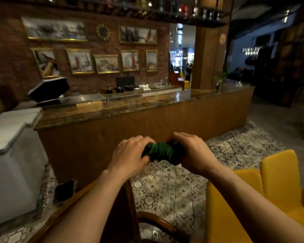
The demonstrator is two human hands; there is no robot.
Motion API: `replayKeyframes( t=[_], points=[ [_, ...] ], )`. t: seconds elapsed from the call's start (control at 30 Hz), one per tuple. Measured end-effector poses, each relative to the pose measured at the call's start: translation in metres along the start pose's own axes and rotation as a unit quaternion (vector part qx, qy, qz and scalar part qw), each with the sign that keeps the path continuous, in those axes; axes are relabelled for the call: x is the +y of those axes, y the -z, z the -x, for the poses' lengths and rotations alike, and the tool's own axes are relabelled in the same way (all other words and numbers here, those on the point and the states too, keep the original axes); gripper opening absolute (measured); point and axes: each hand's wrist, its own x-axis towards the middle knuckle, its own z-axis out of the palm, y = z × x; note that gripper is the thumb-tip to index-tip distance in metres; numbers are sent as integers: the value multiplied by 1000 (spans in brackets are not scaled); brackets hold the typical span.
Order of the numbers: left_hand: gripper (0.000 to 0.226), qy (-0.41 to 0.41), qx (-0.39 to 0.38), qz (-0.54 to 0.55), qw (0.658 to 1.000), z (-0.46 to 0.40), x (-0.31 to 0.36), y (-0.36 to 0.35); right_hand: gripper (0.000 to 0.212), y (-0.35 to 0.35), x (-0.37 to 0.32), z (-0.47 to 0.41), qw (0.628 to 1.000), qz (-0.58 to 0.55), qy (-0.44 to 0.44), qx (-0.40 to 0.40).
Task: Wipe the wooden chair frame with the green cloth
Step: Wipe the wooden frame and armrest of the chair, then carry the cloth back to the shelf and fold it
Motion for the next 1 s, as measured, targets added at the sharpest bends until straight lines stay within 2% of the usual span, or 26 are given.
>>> replayKeyframes(
  t=[0.27,0.43,0.53,0.77,0.87,1.0],
  points=[
    [41,37,78,-37,996,65,-31,124,41,34,-122,-26,996,9,87,28],
    [40,104,92,-78,987,116,-53,181,43,26,-190,-44,987,-24,157,22],
    [41,149,93,-137,975,154,-68,216,45,13,-230,-57,976,-53,209,9],
    [45,272,99,-269,919,240,-71,300,48,-11,-331,-75,930,-135,342,-26],
    [44,329,99,-318,884,286,-59,327,49,-21,-378,-72,903,-165,394,-46],
    [42,419,79,-377,822,354,-30,365,50,-33,-450,-48,849,-235,466,-82]
  ],
)
